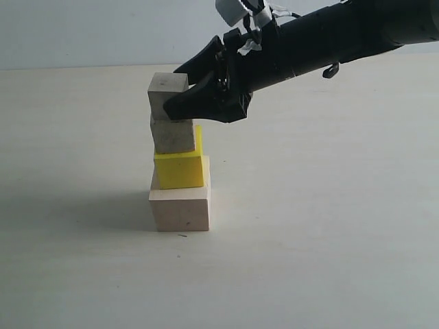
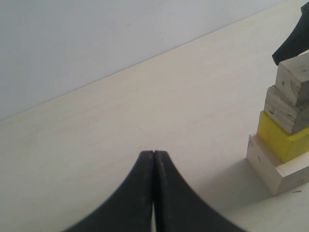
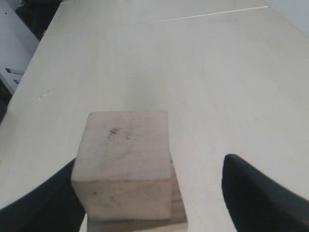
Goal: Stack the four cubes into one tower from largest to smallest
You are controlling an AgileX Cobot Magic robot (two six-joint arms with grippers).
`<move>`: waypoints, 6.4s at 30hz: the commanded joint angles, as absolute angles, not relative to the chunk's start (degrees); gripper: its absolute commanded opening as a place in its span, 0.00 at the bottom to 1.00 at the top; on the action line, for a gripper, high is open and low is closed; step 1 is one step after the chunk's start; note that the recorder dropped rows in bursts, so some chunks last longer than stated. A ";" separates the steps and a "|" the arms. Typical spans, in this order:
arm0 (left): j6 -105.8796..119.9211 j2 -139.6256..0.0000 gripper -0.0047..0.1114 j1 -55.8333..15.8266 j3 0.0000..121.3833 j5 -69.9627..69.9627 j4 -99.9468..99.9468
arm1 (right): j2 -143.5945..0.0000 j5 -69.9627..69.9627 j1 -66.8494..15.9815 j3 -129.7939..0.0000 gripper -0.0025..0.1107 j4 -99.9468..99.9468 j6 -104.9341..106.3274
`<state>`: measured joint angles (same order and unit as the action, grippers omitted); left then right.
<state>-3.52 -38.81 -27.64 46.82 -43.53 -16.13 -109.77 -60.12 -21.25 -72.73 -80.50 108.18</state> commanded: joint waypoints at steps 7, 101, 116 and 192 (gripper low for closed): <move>-3.68 -38.57 0.04 -27.94 46.69 -43.59 -15.75 | -106.88 -60.33 -20.91 -73.09 0.65 -76.72 106.27; -3.30 -38.57 0.04 -27.94 46.69 -41.55 -15.75 | -84.85 -37.30 -20.91 -73.09 0.02 -70.99 79.67; -22.60 -38.57 0.04 -27.94 50.80 -26.02 -40.59 | -56.46 -9.25 -20.91 -73.09 0.02 -66.52 80.10; -42.32 -4.45 0.04 -27.94 31.91 -33.84 -60.79 | -2.66 4.86 -20.91 -18.64 0.02 -89.90 86.90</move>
<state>-42.12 -4.70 -27.64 32.18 -33.07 -61.37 -2.85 5.20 -21.13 -18.98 -88.60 87.26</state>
